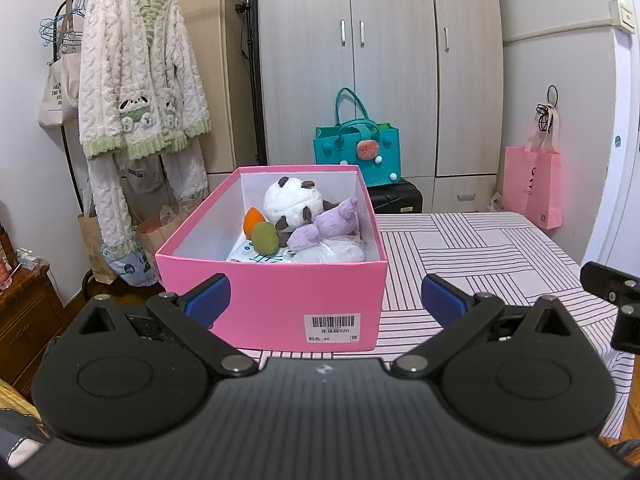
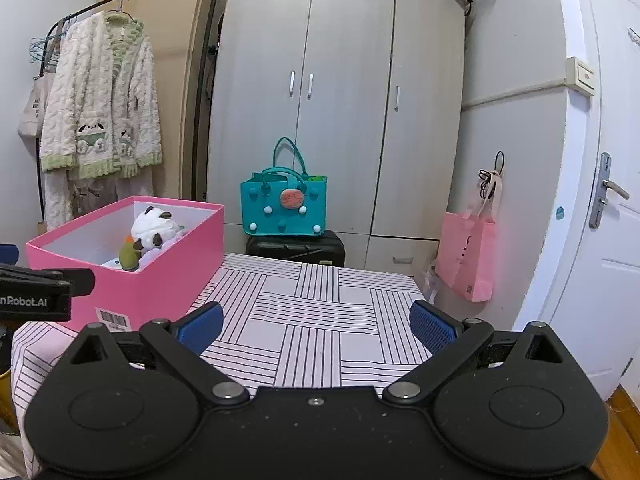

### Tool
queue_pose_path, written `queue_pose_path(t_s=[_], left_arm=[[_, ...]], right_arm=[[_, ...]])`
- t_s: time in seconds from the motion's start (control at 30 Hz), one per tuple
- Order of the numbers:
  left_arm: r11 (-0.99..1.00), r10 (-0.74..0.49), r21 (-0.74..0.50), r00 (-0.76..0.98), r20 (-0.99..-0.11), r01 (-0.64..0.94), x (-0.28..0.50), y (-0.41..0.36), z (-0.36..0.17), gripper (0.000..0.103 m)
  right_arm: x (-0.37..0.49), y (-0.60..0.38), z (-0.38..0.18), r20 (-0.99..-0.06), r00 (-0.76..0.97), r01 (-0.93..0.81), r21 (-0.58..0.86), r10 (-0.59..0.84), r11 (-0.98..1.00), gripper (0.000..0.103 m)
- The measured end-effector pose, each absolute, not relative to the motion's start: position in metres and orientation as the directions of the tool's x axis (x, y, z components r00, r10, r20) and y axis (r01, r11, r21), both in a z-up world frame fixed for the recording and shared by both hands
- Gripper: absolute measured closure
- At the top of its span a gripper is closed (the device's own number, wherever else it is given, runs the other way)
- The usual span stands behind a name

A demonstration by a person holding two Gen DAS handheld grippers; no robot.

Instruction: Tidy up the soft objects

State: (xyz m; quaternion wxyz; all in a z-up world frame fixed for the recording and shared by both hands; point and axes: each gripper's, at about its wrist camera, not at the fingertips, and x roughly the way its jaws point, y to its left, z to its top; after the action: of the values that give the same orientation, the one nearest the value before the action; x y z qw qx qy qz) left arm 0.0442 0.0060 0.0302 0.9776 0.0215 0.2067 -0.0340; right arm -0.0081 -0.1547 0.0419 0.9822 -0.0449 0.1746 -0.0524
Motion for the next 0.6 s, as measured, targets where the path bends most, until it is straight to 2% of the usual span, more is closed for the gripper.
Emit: queue_pose_path(t_s=[0.6], left_arm=[[0.997,-0.060,0.022,0.907,-0.418,0.077,0.0447,0.0073,0.0276,0.000]], right_arm=[[-0.0048,-0.1565,0.0376,-0.362,0.924,0.095,-0.095,-0.123,0.991,0.002]])
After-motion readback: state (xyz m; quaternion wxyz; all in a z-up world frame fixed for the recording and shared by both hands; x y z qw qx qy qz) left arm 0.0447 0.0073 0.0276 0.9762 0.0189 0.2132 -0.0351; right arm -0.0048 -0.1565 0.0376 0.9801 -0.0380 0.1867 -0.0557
